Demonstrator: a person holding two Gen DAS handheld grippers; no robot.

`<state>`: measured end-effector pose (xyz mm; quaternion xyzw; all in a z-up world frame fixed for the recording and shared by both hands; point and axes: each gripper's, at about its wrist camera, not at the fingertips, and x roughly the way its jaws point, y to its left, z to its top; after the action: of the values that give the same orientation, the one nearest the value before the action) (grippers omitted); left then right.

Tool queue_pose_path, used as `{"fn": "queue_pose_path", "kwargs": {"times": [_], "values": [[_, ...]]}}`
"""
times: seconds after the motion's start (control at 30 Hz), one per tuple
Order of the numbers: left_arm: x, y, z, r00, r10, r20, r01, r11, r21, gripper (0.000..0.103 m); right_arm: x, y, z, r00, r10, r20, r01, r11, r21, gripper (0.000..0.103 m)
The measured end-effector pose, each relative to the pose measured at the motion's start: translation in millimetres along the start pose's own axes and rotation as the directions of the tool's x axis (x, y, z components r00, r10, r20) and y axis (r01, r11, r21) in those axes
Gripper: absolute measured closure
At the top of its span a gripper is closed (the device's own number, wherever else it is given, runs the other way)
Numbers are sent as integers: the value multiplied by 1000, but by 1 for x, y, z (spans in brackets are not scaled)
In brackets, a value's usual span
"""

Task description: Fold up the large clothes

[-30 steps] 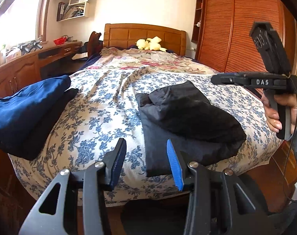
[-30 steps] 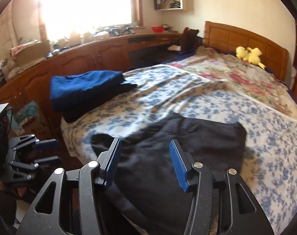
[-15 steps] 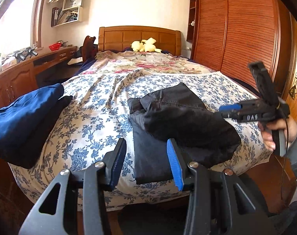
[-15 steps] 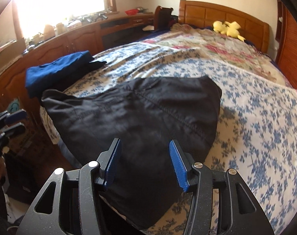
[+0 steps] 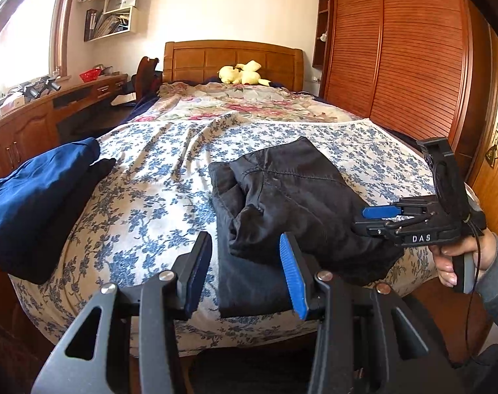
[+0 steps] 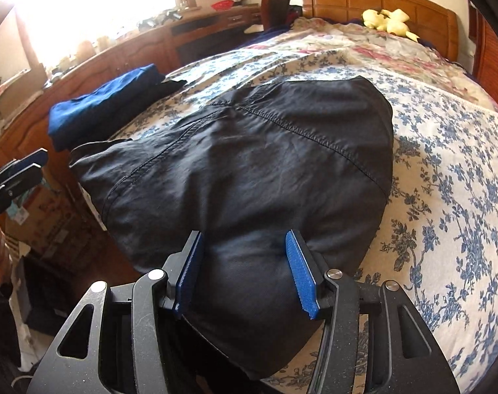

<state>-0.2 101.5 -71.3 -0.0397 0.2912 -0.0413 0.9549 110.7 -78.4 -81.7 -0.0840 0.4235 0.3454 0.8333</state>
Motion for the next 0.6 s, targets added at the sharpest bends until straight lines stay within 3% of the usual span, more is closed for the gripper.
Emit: {"fn": "queue_pose_path", "kwargs": {"times": [0.23, 0.4, 0.6], "values": [[18, -13, 9, 999, -40, -6, 40, 999, 17, 61, -3, 2, -2, 1000, -12, 10, 12, 1000, -6, 50], [42, -16, 5, 999, 1, -53, 1, 999, 36, 61, -5, 2, -4, 999, -19, 26, 19, 1000, -3, 50], [65, -4, -11, 994, 2, -110, -3, 1000, -11, 61, -8, 2, -8, 999, -12, 46, 12, 1000, 2, 50]]}}
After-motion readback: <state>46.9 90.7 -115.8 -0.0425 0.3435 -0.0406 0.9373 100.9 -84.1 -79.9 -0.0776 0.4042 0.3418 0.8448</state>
